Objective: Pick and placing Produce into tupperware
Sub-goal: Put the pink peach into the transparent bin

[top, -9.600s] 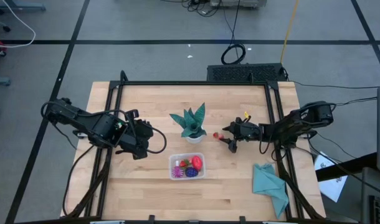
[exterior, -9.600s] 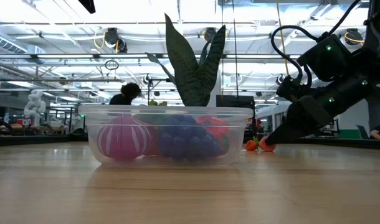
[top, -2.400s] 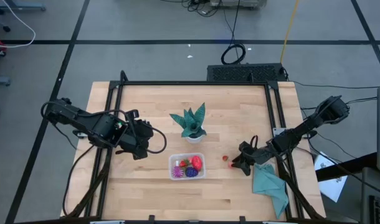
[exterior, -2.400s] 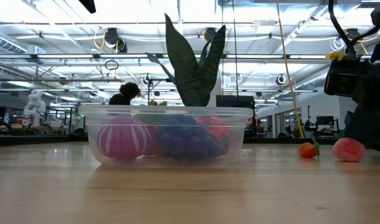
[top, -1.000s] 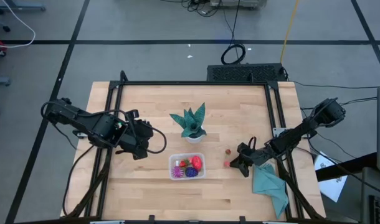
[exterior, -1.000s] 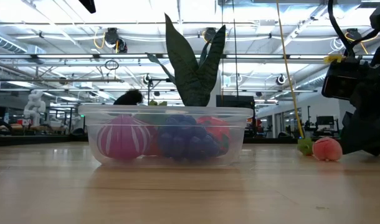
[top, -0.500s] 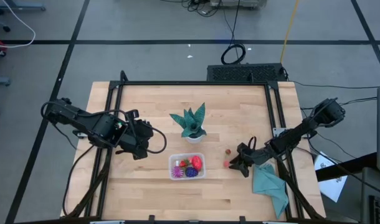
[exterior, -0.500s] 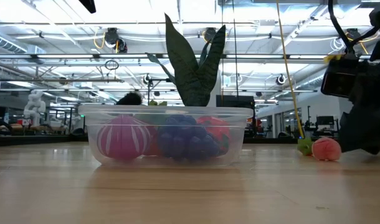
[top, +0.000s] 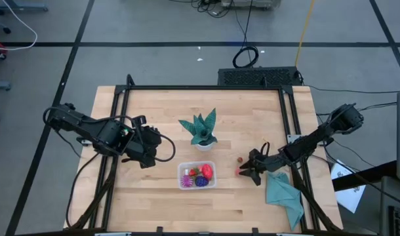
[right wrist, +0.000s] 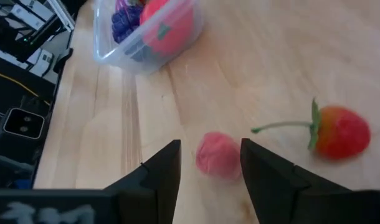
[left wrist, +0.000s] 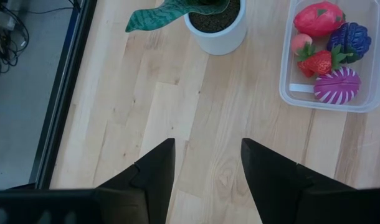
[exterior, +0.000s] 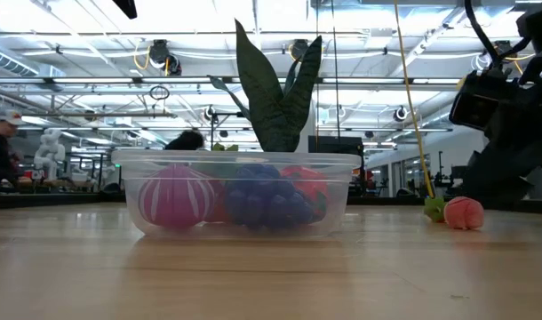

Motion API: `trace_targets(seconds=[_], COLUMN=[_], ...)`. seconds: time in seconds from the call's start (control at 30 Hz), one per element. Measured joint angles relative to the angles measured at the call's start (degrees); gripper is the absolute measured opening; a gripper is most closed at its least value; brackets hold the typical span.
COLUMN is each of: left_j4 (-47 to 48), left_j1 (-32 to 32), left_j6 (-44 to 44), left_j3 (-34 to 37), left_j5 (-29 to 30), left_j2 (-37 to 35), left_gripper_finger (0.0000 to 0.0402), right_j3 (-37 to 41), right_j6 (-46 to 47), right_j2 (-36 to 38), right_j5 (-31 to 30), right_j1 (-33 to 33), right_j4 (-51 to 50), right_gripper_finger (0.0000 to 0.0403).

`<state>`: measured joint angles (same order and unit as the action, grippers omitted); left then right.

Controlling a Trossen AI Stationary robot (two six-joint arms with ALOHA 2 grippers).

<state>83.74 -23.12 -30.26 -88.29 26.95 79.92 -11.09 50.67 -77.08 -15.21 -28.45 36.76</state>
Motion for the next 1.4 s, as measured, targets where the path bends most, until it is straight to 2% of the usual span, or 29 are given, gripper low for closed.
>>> trace_targets(seconds=[0.23,0.5,0.77,1.23,1.4], left_j4=[0.0,0.0,0.0,0.0,0.0], left_j1=[0.0,0.0,0.0,0.0,0.0], left_j6=[-0.2,-0.2,-0.2,-0.1,-0.2], left_j3=[0.0,0.0,0.0,0.0,0.0], left_j5=[0.0,0.0,0.0,0.0,0.0], left_j2=[0.0,0.0,0.0,0.0,0.0], left_gripper_finger=[0.0186,0.0186,0.0186,0.0186,0.0186], right_j3=[-1.7,-3.5,-3.5,-3.4,-3.4], right_j6=[-8.6,-13.1,-15.3,-19.3,-18.2], right_j2=[0.0,0.1,0.1,0.0,0.0], right_j5=[-2.6,-4.9,-6.0,-5.7,-5.7], right_j1=[0.0,0.0,0.0,-1.3,-1.3], right_j4=[-0.8,-9.9,-9.5,-1.9,-1.9], right_gripper_finger=[0.0155,0.0155,0.0155,0.0155,0.0155])
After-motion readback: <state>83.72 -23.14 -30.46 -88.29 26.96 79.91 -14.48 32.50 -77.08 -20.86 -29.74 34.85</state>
